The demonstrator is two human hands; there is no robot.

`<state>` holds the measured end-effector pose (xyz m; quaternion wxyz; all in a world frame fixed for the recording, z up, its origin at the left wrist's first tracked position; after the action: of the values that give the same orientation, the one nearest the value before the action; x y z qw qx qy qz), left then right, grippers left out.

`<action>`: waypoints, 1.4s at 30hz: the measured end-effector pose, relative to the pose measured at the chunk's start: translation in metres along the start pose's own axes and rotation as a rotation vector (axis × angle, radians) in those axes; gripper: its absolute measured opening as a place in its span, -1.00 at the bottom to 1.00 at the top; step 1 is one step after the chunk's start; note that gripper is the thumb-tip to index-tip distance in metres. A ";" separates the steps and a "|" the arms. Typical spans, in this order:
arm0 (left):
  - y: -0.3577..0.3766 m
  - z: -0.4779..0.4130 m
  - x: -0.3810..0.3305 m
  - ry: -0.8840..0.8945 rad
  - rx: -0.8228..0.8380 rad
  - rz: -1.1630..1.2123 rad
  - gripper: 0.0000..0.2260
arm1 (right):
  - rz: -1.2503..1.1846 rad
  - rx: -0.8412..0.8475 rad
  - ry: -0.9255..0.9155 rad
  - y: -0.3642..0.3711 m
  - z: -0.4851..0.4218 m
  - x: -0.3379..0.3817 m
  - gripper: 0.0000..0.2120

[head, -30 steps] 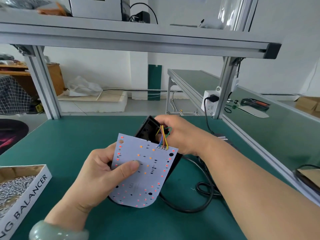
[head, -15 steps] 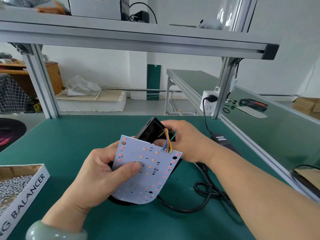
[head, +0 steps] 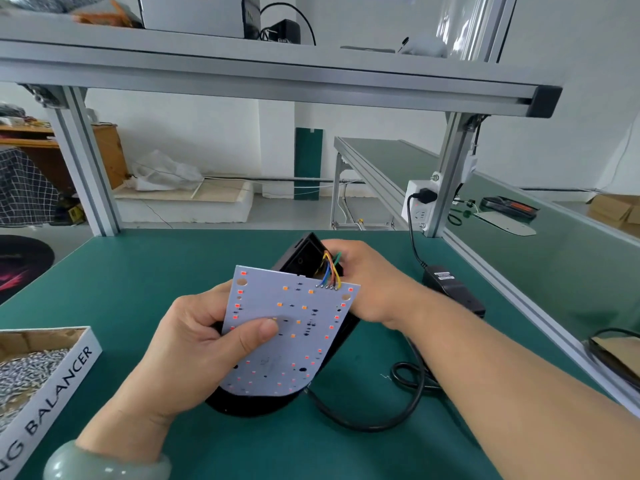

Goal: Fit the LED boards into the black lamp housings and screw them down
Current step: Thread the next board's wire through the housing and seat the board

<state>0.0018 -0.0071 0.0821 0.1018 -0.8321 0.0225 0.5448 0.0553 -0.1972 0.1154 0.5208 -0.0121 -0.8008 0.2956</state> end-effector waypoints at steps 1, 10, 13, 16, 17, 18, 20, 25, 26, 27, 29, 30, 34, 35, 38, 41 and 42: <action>-0.003 -0.001 0.003 -0.016 0.006 -0.018 -0.80 | -0.073 0.025 0.021 -0.006 0.003 0.000 -0.78; -0.007 -0.007 0.014 -0.060 0.045 -0.129 -0.75 | -0.617 0.099 0.099 -0.019 0.000 -0.009 -0.72; -0.012 -0.006 0.015 -0.079 -0.041 0.177 -0.83 | -0.665 0.101 0.143 -0.018 -0.005 -0.017 -0.74; -0.016 -0.006 0.022 -0.116 -0.055 0.367 -0.83 | -0.542 0.213 0.068 -0.001 -0.006 -0.021 -0.73; -0.018 -0.006 0.024 -0.138 -0.064 0.402 -0.81 | -0.531 0.190 0.065 0.003 -0.007 -0.023 -0.73; -0.018 -0.006 0.025 -0.159 -0.071 0.412 -0.76 | -0.514 0.128 0.072 0.005 -0.010 -0.025 -0.70; -0.015 -0.007 0.026 -0.178 -0.083 0.389 -0.74 | -0.429 -0.053 0.082 0.005 -0.017 -0.030 -0.75; -0.010 -0.008 0.022 -0.179 -0.140 0.354 -0.82 | -0.390 -0.322 0.112 0.007 -0.033 -0.040 -0.42; -0.009 -0.007 0.020 -0.187 -0.130 0.358 -0.85 | -0.403 -0.382 0.102 0.005 -0.033 -0.043 -0.45; -0.008 -0.006 0.019 -0.190 -0.107 0.334 -0.77 | -0.375 -0.448 0.107 0.000 -0.032 -0.048 -0.54; -0.004 -0.005 0.017 -0.207 -0.045 0.258 -0.55 | -0.209 -0.510 0.136 -0.011 -0.032 -0.053 -0.68; -0.001 -0.004 0.016 -0.207 -0.044 0.255 -0.52 | -0.199 -0.490 0.141 -0.015 -0.032 -0.052 -0.72; -0.003 -0.010 0.021 -0.188 -0.152 0.329 -0.50 | -0.481 -0.489 0.131 -0.013 -0.011 -0.044 -0.75; -0.004 -0.010 0.023 -0.203 -0.162 0.346 -0.47 | -0.586 -0.457 0.098 -0.005 -0.001 -0.038 -0.68; 0.005 -0.009 0.024 -0.239 -0.152 0.345 -0.60 | -0.607 -0.337 -0.054 0.025 0.023 -0.023 -0.43; 0.013 -0.009 0.022 -0.198 -0.239 0.005 -0.85 | -0.348 -0.535 -0.081 0.039 0.030 -0.016 -0.58; 0.014 -0.010 0.021 -0.167 -0.274 -0.139 -0.87 | -0.322 -0.565 -0.081 0.041 0.031 -0.016 -0.58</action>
<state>0.0170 -0.0210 0.0651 0.0263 -0.7895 -0.1183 0.6017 0.0253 -0.1830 0.0735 0.5044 -0.0175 -0.8629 -0.0241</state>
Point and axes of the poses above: each hand's wrist, its own z-axis away from the middle knuckle, its own y-axis out of the palm, x = y × z, the point moved 2 cm from there along -z, towards the middle knuckle, and after that the axes turned 7 degrees about -y, right-handed, at the moved point
